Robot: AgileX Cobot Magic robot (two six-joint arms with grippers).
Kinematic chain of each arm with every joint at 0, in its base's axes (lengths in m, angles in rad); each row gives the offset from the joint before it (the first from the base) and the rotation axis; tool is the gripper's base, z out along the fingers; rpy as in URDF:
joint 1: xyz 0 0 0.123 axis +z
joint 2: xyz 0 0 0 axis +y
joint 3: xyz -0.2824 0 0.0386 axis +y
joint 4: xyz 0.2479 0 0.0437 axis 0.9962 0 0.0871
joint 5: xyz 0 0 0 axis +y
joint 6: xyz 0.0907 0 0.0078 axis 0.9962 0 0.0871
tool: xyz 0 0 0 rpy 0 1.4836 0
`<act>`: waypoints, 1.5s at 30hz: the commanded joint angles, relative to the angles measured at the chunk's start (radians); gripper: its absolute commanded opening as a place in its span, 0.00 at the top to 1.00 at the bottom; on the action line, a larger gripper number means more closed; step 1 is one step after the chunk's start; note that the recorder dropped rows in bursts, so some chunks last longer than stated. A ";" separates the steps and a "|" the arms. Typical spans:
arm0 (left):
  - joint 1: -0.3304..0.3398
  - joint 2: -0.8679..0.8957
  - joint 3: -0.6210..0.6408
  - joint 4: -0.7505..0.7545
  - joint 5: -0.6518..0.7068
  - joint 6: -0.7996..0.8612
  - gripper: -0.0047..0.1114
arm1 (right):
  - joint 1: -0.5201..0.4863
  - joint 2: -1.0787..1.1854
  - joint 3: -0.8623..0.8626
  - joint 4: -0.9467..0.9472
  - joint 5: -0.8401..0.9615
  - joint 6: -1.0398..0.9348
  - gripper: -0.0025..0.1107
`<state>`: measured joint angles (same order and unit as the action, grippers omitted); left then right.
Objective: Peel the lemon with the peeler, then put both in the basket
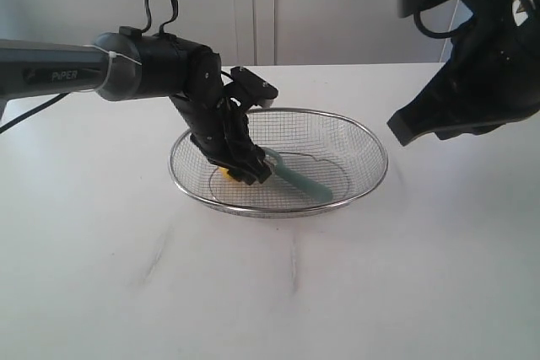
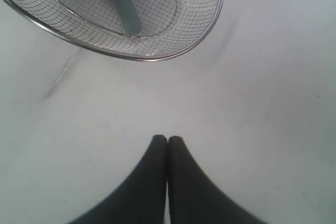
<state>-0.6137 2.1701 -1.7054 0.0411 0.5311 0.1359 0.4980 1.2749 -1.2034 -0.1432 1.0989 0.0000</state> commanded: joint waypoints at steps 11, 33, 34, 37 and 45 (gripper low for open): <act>-0.006 0.002 -0.006 -0.041 0.020 0.006 0.19 | -0.008 -0.007 0.003 -0.008 -0.006 0.000 0.98; -0.004 -0.496 -0.063 0.063 0.576 -0.006 0.86 | -0.008 -0.007 0.003 -0.008 -0.008 0.000 0.98; -0.004 -0.515 -0.045 0.063 0.549 -0.006 0.96 | -0.008 -0.007 0.003 -0.008 -0.008 0.000 0.98; -0.004 -0.564 0.005 0.065 0.491 -0.028 0.96 | -0.008 -0.007 0.003 -0.008 -0.008 0.000 0.98; -0.004 -0.575 0.031 0.068 0.479 -0.028 0.96 | -0.008 -0.007 0.003 -0.008 -0.006 0.000 0.98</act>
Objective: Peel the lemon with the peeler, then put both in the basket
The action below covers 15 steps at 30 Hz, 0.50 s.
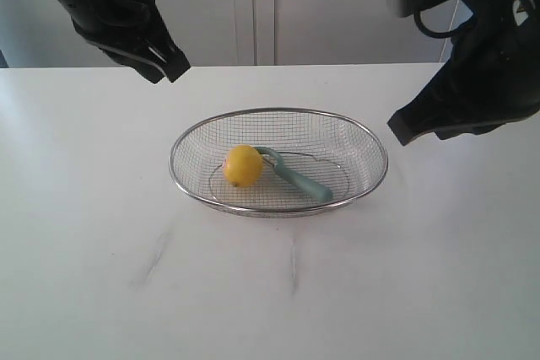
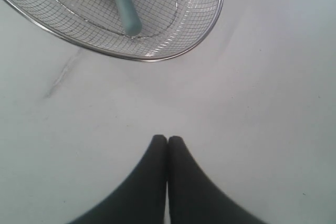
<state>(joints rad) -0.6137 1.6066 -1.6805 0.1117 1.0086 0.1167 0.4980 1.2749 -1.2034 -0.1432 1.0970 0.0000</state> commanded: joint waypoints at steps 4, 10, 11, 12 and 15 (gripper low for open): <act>-0.004 -0.011 0.006 -0.003 0.001 -0.009 0.96 | -0.008 -0.007 0.003 -0.008 -0.004 0.000 0.98; -0.004 -0.011 0.006 -0.003 0.001 -0.009 0.96 | -0.008 -0.007 0.003 -0.008 -0.004 0.000 0.98; -0.004 -0.011 0.006 -0.003 0.001 -0.009 0.96 | -0.008 -0.007 0.003 -0.008 -0.004 0.000 0.98; -0.004 -0.011 0.006 -0.003 0.001 -0.009 0.96 | -0.008 -0.007 0.003 -0.008 -0.004 0.000 0.98; -0.002 -0.008 0.006 0.000 -0.002 -0.009 0.96 | -0.008 -0.007 0.003 -0.008 -0.004 0.000 0.98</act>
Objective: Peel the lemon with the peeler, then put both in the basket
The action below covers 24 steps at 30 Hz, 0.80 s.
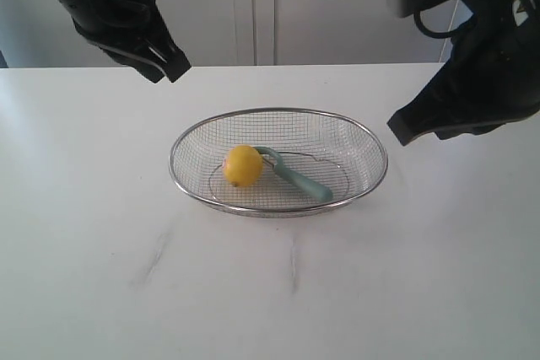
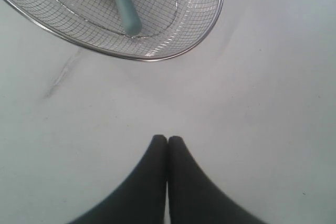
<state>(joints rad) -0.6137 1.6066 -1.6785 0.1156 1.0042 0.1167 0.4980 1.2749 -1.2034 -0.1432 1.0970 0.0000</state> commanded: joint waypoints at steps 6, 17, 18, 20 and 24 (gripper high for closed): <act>-0.005 -0.024 0.004 0.024 0.013 -0.009 0.96 | -0.008 -0.007 0.003 -0.008 -0.003 0.000 0.98; -0.005 -0.216 0.040 -0.005 -0.087 -0.037 0.96 | -0.008 -0.007 0.003 -0.008 -0.003 0.000 0.98; -0.005 -0.250 0.069 -0.011 -0.151 -0.037 0.96 | -0.008 -0.007 0.003 -0.008 -0.003 0.000 0.98; 0.008 -0.318 0.147 -0.036 -0.261 -0.037 0.96 | -0.008 -0.007 0.003 -0.008 -0.003 0.000 0.98; 0.095 -0.450 0.350 -0.121 -0.478 -0.037 0.96 | -0.008 -0.007 0.003 -0.008 -0.003 0.000 0.98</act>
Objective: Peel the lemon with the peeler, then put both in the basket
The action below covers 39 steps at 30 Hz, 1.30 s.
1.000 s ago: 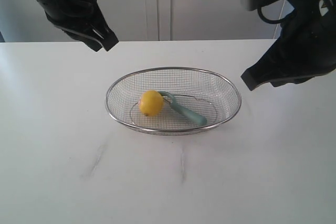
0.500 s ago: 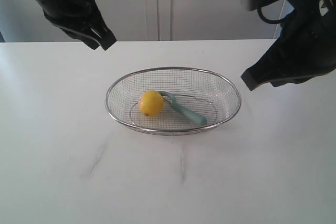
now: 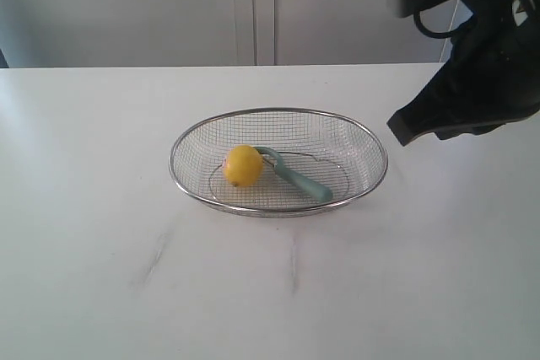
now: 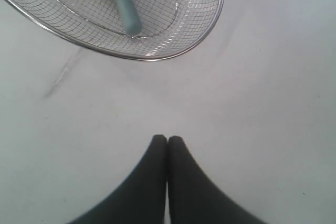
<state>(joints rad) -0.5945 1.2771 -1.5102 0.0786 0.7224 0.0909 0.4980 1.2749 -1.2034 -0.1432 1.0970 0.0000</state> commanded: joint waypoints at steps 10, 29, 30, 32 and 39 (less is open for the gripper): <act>0.379 -0.471 0.851 -0.298 -0.587 -0.012 0.96 | -0.008 -0.007 0.003 -0.008 -0.003 0.000 0.98; 0.456 -1.099 1.510 -0.302 -0.850 0.021 0.96 | -0.008 -0.007 0.003 -0.008 -0.003 0.000 0.98; 0.472 -1.128 1.510 -0.300 -0.822 0.021 0.96 | -0.008 -0.007 0.003 -0.008 -0.003 0.000 0.98; 0.512 -1.176 1.510 -0.295 -0.771 0.021 0.96 | -0.008 -0.007 0.003 -0.008 -0.003 0.000 0.98; 0.603 -1.277 1.510 -0.286 -0.578 0.021 0.96 | -0.008 -0.007 0.003 -0.008 -0.001 0.000 0.98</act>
<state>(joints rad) -0.0045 0.0134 -0.0066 -0.2140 0.0709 0.1105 0.4980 1.2749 -1.2034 -0.1432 1.0970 0.0000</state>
